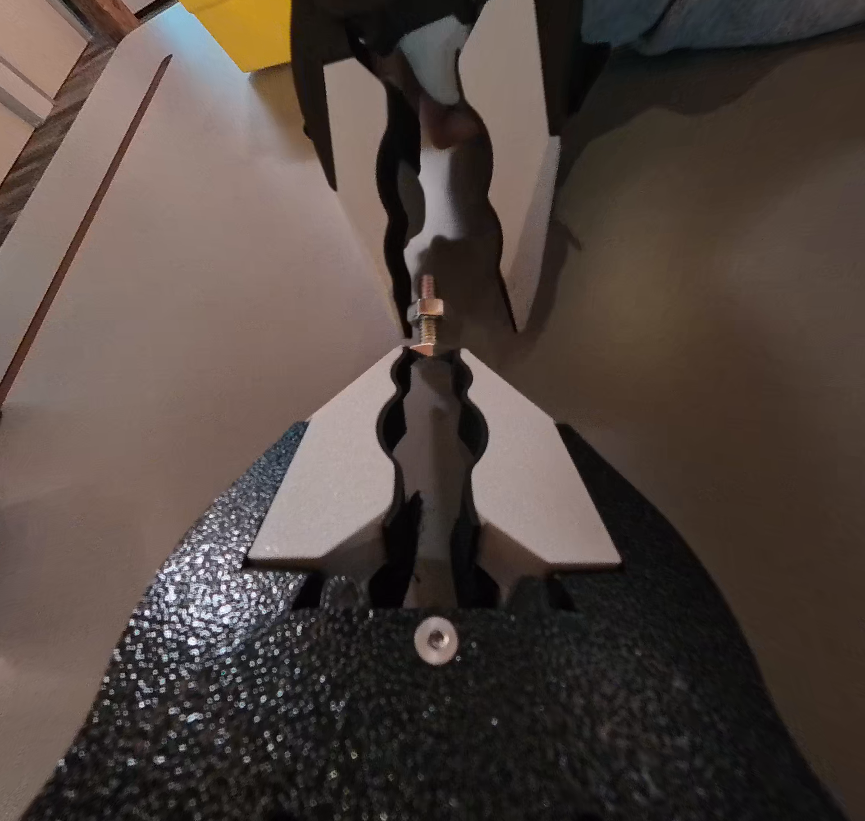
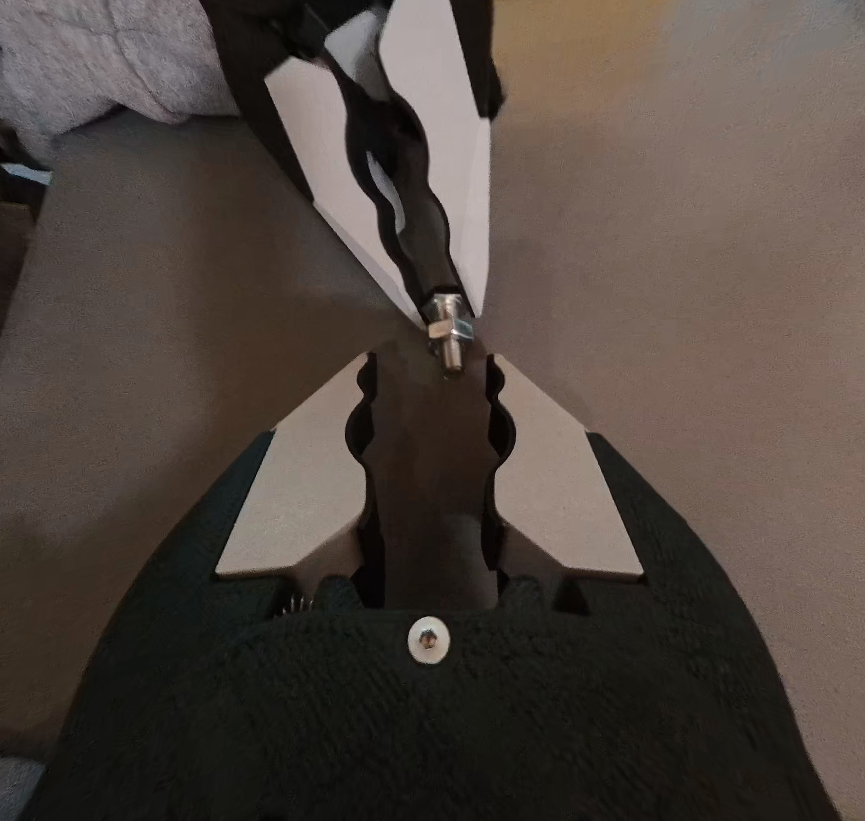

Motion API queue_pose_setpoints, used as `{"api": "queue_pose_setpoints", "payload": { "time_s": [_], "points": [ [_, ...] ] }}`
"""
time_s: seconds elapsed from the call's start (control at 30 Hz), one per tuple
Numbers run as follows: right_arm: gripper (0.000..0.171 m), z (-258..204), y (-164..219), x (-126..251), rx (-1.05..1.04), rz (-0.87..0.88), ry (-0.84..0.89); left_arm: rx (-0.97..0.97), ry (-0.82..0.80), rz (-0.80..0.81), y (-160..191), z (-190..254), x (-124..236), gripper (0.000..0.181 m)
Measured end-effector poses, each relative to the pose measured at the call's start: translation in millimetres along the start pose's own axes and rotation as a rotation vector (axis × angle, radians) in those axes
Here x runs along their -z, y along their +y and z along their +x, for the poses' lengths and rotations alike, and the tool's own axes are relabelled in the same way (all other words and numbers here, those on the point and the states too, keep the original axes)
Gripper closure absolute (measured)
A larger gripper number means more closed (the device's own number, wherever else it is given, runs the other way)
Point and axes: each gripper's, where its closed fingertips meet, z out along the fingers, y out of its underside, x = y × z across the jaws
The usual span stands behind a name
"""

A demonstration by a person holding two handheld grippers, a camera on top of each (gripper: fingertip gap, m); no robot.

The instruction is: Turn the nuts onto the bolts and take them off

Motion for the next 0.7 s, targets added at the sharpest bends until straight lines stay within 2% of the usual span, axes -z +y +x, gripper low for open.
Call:
{"api": "queue_pose_setpoints", "payload": {
  "time_s": [0.07,0.1,0.13,0.17,0.23,0.27,0.33,0.43,0.5,0.57,0.6,0.7],
  "points": [
    [0.125,-8.8,-18.3,0.4,0.07,0.077,-0.006,-0.003,-0.001,-0.002,0.0,0.0,-0.6,0.166],
    [0.136,-23.2,-33.5,4.4,0.146,0.151,-0.05,0.0,-0.002,-0.002,0.2,-0.1,-0.7,0.166],
    [0.138,-36.0,-49.1,11.4,0.208,0.246,-0.079,-0.001,-0.003,-0.002,0.1,0.1,-0.7,0.166],
    [0.139,-28.7,-55.8,17.2,0.226,0.285,-0.011,-0.003,-0.004,-0.001,-0.1,0.5,-0.5,0.166],
    [0.132,-4.3,-32.6,18.6,0.156,0.159,0.075,-0.005,-0.007,0.0,0.1,0.6,-0.5,0.165],
    [0.126,3.2,-18.2,17.1,0.096,0.095,0.075,-0.004,-0.006,0.001,0.1,0.5,-0.3,0.166],
    [0.126,6.0,1.2,12.8,0.026,0.015,0.046,-0.001,-0.005,0.001,-0.2,0.5,-0.8,0.166],
    [0.127,-7.2,-2.0,3.4,0.041,0.007,-0.013,0.001,-0.003,0.0,-0.1,0.1,-1.2,0.166],
    [0.132,-7.9,-9.3,2.5,0.135,0.009,0.037,-0.001,-0.007,-0.001,1.2,-0.9,-0.2,0.166],
    [0.137,-29.6,-53.4,20.1,0.242,0.297,-0.011,0.0,-0.014,-0.004,1.0,-1.2,0.1,0.166],
    [0.137,-20.9,-58.7,26.2,0.231,0.329,0.045,0.002,-0.014,-0.004,1.2,-0.8,0.3,0.165],
    [0.125,5.8,-14.4,19.2,0.092,0.093,0.089,0.007,-0.011,-0.004,1.2,-1.3,-0.1,0.165]
  ]
}}
